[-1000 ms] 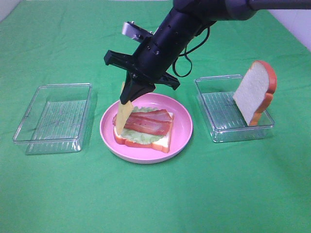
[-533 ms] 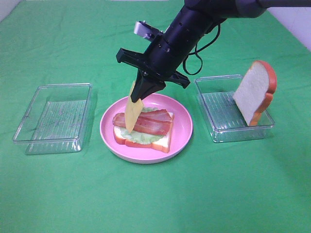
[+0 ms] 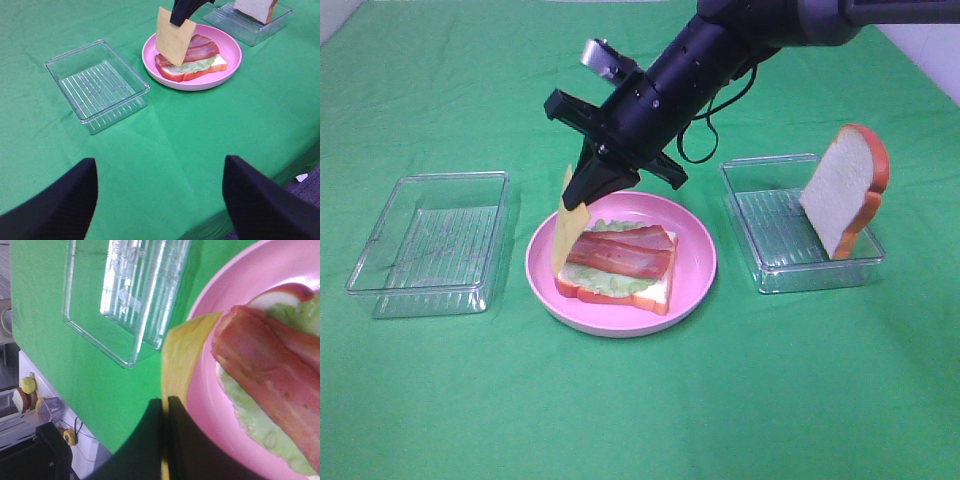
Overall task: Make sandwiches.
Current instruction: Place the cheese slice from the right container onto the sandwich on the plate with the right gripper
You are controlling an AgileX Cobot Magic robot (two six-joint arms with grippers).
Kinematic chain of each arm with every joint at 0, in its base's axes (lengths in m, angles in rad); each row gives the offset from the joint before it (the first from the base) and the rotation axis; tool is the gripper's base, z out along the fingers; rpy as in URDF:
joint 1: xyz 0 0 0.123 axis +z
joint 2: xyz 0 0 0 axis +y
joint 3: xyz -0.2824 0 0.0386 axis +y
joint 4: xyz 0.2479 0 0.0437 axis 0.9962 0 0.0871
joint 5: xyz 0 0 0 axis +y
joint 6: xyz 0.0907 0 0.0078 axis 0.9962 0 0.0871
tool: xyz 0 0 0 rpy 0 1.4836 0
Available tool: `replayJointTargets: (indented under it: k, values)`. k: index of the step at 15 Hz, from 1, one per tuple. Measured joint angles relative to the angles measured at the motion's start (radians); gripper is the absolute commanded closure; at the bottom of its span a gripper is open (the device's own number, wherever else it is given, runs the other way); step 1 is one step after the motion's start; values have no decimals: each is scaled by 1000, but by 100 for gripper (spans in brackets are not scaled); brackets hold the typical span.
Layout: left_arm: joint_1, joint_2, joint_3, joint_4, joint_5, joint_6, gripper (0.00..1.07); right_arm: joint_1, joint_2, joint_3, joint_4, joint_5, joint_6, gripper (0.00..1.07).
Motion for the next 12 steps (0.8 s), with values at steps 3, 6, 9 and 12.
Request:
replayJointTargets:
  k: [3, 6, 9, 12]
  values:
    - [0, 0, 0, 0, 0, 0, 39, 0, 36, 0, -69, 0, 14, 107]
    - [0, 0, 0, 0, 0, 0, 39, 0, 36, 0, -165, -3, 70, 107]
    - [0, 0, 0, 0, 0, 0, 39, 0, 36, 0, -283, -14, 154, 106]
    - [0, 0, 0, 0, 0, 0, 39, 0, 36, 0, -288, -26, 167, 72]
